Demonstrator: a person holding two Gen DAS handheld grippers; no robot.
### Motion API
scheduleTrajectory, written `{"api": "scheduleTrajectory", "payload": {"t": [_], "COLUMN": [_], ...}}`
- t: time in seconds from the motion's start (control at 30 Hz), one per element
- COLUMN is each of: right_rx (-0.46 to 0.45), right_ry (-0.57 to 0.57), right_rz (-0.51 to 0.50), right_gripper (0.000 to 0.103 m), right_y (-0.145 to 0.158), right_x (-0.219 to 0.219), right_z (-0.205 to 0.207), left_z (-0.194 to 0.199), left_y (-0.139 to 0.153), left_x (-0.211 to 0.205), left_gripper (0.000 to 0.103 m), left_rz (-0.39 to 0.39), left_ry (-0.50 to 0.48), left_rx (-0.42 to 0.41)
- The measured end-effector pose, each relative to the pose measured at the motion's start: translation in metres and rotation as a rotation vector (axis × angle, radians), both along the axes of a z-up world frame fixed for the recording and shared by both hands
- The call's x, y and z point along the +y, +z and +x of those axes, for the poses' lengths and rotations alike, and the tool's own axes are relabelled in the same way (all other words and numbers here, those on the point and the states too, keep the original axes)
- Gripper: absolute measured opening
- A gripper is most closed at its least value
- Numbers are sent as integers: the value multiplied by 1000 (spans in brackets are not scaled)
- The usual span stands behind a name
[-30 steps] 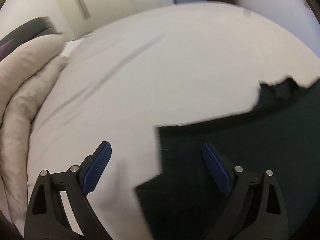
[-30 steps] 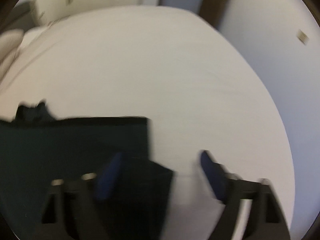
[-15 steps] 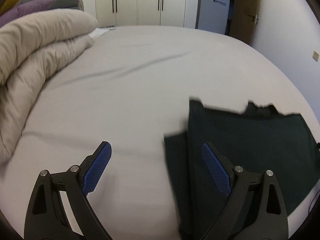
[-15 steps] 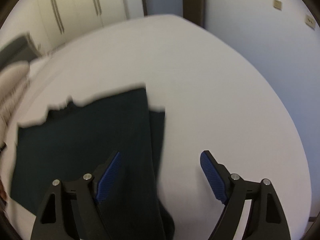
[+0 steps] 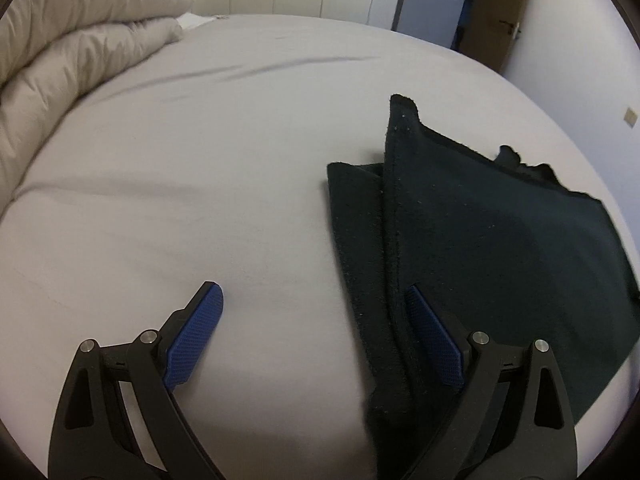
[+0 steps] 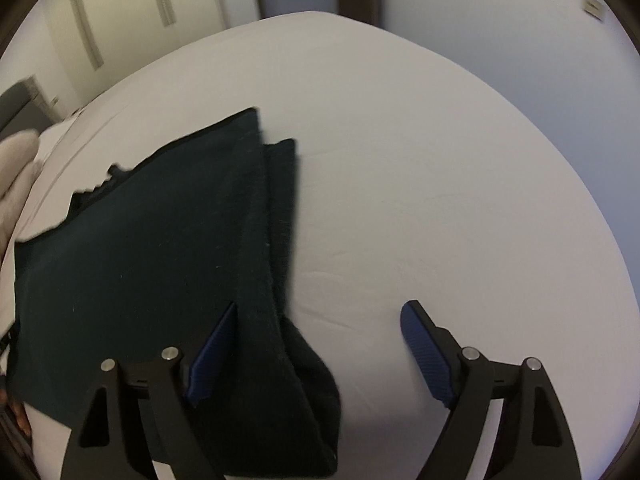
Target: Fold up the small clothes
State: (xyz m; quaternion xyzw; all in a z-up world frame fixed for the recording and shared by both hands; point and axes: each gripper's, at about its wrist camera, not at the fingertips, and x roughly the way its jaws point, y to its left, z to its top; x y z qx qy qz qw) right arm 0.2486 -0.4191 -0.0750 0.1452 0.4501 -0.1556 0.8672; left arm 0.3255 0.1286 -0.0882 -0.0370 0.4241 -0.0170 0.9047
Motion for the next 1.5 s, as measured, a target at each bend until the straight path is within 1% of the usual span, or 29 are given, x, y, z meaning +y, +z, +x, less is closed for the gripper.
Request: {"api": "scheduleTrajectory", "payload": {"t": [0.07,0.1,0.17,0.2,0.27,0.33,0.37,0.4,0.43,0.47,0.5,0.53,0.57,0.6,0.67,0.7,0.73,0.77,0.8,0.9,1.03,1.07,1.13,1.17,1.27,1.3,1.37,1.43,1.5], "right_rx": [-11,-35,-104,-137,-198,-247,-249,-247,-245,-240,-228,-216,-182,-160,-82,-57,-59,-64,-66,-76,-88,-92,-125,-153,-223,-223,-180,-209,-238], "right_ry": [-57,-73,-76,-69,-24,88,145,215,250,297,347,367,396,408,435,439,445,458,476,476,501,502,495,498,478,459,376,333,271], "right_rz": [-34,-75,-157,-177,-186,-135,-104,-41,0,51,83,83,84,98,143,119,81,14,-37,-40,-58,-39,53,95,148,159,190,271,302], "right_gripper": [82,79,78,78,78,76,75,68,57,53,47,41,40,39,39,40,40,40,40,40,40,40,40,40,40,40,40,9,1], "right_y": [10,20,45,55,74,85,83,81,79,74,66,61,47,39,14,2,-4,-4,-6,-5,-3,0,11,18,24,20,2,-12,-14], "right_x": [8,14,32,40,60,92,115,135,144,159,181,192,217,227,251,269,276,288,301,313,317,314,300,290,253,242,208,168,136], "right_z": [-7,-12,-19,-20,-15,6,31,49,55,70,89,99,120,129,150,160,163,160,162,160,157,155,144,133,94,87,76,58,38], "left_z": [2,2,3,4,2,-5,-10,-16,-19,-21,-20,-16,-10,-3,4,6,7,6,5,-1,0,0,-1,-1,-1,-1,-1,-2,-2], "left_y": [2,2,2,4,13,24,31,38,41,42,39,33,21,16,11,10,8,7,7,6,6,7,8,9,10,10,11,11,11], "left_x": [2,3,4,4,2,-2,-5,-8,-9,-12,-14,-17,-20,-19,-9,-5,-3,-2,-5,-11,-5,-4,-7,-9,-10,-11,-11,-12,-11], "left_gripper": [97,98,99,99,99,99,99,99,99,99,99,99,99,99,99,99,99,99,99,99,100,100,100,100,100,100,100,100,100], "left_rz": [19,21,24,28,47,79,104,122,127,135,151,181,214,212,137,109,88,87,115,191,183,181,199,213,215,213,214,217,216], "left_ry": [17,23,29,31,37,38,44,41,35,27,18,11,9,2,10,15,18,15,7,-13,-15,-15,-16,-16,-13,-14,-14,-14,-13], "left_rx": [-2,0,8,9,-16,-74,-115,-161,-190,-202,-188,-152,-89,-44,6,29,46,55,62,60,62,57,50,47,48,48,48,46,46]}}
